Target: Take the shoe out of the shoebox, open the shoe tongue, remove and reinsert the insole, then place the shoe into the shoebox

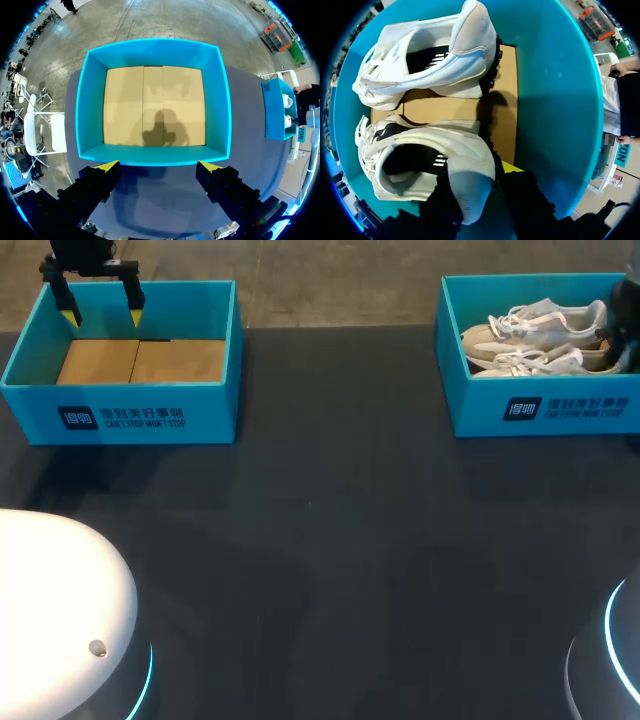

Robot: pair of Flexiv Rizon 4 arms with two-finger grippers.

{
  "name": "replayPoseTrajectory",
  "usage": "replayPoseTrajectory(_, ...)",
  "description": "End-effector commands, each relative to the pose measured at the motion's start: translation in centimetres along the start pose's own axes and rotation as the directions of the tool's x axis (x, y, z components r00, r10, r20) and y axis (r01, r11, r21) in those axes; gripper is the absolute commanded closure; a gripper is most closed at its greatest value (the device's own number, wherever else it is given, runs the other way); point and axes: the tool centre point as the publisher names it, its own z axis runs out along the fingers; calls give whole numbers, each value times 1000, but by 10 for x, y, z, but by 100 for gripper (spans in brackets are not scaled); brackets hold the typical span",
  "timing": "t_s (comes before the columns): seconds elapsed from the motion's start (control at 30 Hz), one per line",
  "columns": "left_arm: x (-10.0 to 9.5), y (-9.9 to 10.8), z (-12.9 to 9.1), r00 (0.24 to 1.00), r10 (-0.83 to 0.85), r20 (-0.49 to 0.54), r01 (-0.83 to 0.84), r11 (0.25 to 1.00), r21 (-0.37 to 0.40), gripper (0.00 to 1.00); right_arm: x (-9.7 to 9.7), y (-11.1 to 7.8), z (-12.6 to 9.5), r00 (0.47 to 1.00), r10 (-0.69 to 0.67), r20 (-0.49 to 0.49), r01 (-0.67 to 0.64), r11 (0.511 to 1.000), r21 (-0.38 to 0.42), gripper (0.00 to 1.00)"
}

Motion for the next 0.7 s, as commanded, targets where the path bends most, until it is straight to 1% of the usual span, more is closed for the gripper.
replayPoseTrajectory(0.03, 0, 0, 0, 1000, 0, 0, 0, 1000, 0, 0, 4, -4, 0, 1000, 3, 1, -3, 1000, -7, 100)
replayPoseTrajectory(0.47, 0, 0, 0, 1000, 0, 0, 0, 1000, 0, 0, 7, -7, -12, 1000, 16, 13, -16, 1000, -26, 100)
replayPoseTrajectory(0.7, 0, 0, 0, 1000, 0, 0, 0, 1000, 0, 0, 2, -6, -25, 998, 56, 37, -56, 998, -21, 100)
